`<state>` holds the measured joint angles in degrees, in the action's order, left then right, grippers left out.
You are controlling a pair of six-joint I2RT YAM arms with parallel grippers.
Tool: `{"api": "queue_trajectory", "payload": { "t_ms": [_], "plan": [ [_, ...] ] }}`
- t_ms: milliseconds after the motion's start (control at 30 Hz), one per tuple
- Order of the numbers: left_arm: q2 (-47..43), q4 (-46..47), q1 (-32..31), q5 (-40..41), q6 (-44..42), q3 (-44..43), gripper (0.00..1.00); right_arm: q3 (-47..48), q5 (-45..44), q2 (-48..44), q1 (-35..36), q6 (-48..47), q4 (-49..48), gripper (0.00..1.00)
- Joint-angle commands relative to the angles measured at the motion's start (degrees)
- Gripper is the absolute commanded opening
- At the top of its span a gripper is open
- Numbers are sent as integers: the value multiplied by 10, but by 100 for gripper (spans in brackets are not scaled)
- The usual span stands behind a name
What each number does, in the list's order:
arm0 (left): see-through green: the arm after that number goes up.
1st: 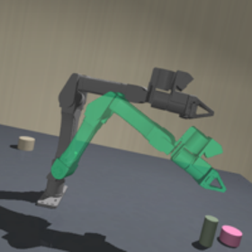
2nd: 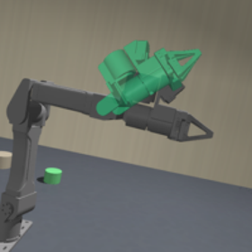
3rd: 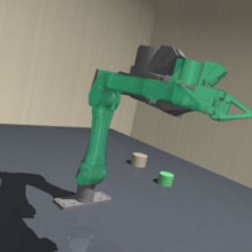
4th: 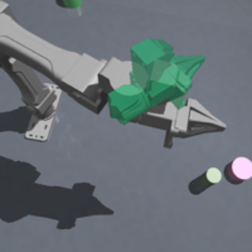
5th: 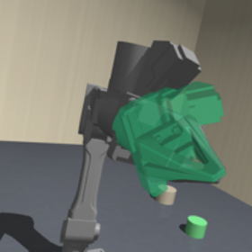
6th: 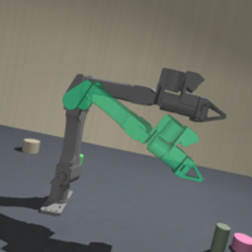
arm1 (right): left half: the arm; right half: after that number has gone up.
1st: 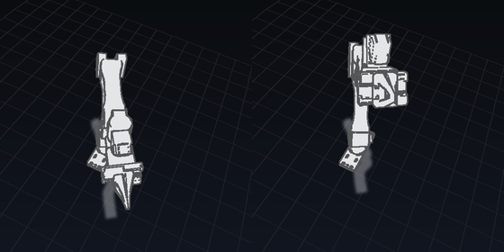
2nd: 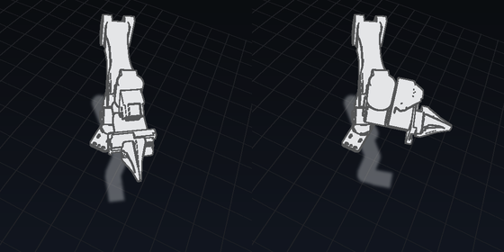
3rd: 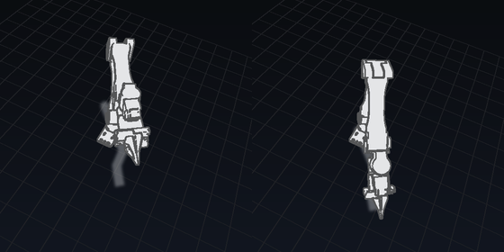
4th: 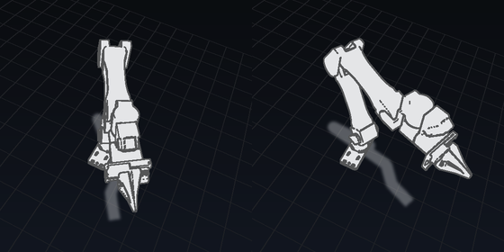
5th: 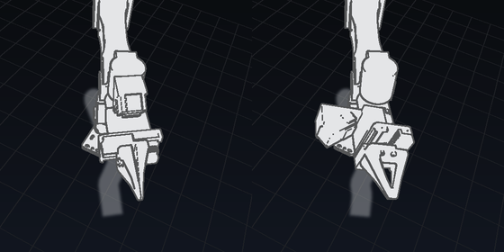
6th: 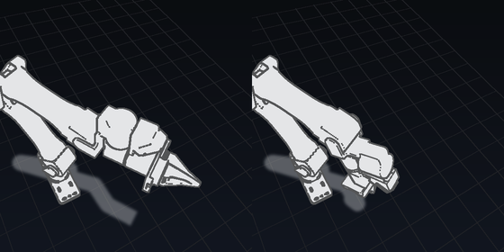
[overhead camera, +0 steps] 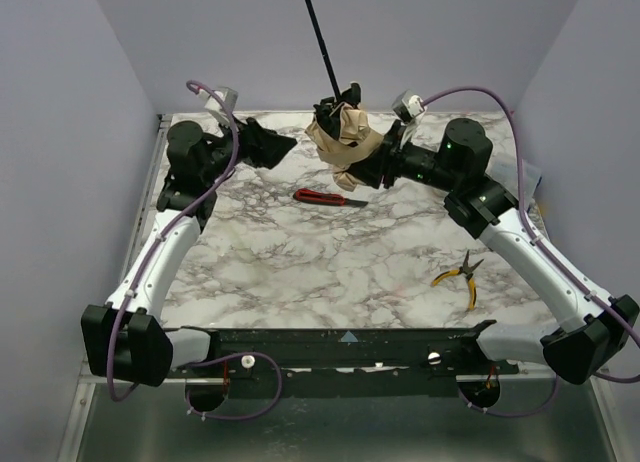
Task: Open the umbrella
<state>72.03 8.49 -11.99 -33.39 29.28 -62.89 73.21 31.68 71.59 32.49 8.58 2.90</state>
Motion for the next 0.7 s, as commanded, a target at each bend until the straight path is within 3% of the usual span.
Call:
{"api": "queue_trajectory", "payload": {
  "t_ms": [0, 233, 467, 667],
  "plan": [
    [-18, 147, 37, -166, 43, -32, 73, 9, 58, -11, -1, -15, -47, 0],
    [33, 176, 10, -158, 107, -159, 73, 6, 155, 2, -1, -52, -32, 0],
    [55, 262, -34, -182, 174, -183, 78, 14, 171, 13, -1, -60, -7, 0],
    [72, 233, -52, -137, 173, -208, 74, 10, 183, 13, -1, -70, -2, 0]
  ]
}}
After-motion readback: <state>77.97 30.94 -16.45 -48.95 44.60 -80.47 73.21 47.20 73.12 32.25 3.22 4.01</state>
